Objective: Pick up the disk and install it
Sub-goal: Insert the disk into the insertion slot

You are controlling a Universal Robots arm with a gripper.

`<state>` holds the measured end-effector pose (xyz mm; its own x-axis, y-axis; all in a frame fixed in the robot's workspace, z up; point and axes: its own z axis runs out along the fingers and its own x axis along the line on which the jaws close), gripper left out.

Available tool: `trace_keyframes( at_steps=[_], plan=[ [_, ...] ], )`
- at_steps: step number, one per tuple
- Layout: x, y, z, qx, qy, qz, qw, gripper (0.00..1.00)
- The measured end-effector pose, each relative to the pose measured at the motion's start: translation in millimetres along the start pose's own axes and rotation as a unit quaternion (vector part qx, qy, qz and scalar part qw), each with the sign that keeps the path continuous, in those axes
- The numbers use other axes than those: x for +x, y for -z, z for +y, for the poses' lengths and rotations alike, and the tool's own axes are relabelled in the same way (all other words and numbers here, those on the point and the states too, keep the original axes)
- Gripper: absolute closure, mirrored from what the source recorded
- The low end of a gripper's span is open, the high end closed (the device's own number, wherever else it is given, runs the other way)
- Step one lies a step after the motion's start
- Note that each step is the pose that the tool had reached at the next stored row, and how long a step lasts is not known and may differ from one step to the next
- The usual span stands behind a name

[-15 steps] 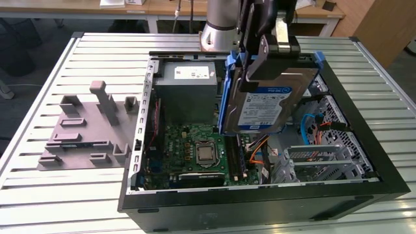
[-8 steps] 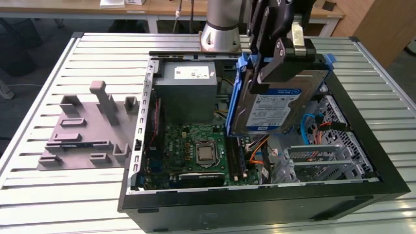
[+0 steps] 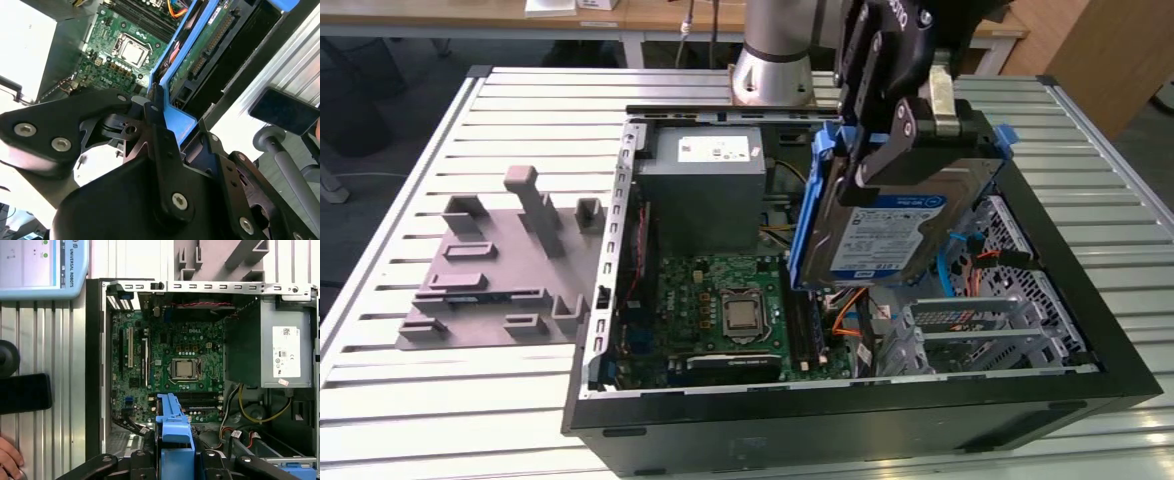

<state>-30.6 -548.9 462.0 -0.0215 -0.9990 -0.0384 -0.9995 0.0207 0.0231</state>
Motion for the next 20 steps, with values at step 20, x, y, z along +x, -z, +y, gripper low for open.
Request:
trace_keyframes(
  at_steps=[20],
  plan=[
    [11.5,-5.3,-14.1,0.0002,-0.004,0.0056,1.0,0.64]
  ],
)
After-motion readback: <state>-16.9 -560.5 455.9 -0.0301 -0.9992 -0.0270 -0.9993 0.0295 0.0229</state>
